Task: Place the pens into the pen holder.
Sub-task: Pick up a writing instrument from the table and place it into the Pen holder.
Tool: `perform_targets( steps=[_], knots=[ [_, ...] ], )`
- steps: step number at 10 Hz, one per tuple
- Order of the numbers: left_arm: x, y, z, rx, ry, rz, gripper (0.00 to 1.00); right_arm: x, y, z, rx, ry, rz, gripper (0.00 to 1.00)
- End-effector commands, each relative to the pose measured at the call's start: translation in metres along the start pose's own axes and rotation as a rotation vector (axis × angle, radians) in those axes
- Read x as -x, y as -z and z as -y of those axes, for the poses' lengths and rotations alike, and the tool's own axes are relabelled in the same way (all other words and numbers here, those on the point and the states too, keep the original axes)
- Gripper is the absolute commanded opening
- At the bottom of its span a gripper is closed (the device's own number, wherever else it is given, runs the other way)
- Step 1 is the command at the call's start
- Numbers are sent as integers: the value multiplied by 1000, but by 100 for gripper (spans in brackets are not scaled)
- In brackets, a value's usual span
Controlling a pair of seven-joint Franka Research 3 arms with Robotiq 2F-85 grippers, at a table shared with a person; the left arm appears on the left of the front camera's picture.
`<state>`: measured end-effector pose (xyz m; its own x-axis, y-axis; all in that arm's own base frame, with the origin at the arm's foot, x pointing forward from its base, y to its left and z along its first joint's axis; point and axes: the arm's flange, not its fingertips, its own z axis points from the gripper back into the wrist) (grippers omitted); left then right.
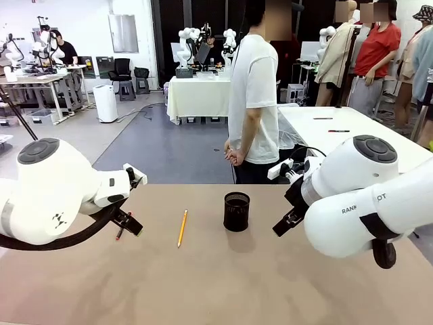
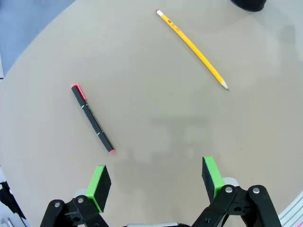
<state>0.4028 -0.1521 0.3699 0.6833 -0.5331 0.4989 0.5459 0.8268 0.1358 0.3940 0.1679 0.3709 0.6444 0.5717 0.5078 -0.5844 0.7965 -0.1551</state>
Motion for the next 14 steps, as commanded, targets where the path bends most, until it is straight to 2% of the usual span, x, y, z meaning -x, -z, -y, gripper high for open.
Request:
perform_targets(
  steps=[1, 14],
  knots=[
    [0, 0, 0, 0, 0, 0, 100, 0, 0, 0, 0, 1, 0, 100],
    [0, 0, 0, 0, 0, 0, 100, 0, 0, 0, 0, 1, 0, 100]
  ],
)
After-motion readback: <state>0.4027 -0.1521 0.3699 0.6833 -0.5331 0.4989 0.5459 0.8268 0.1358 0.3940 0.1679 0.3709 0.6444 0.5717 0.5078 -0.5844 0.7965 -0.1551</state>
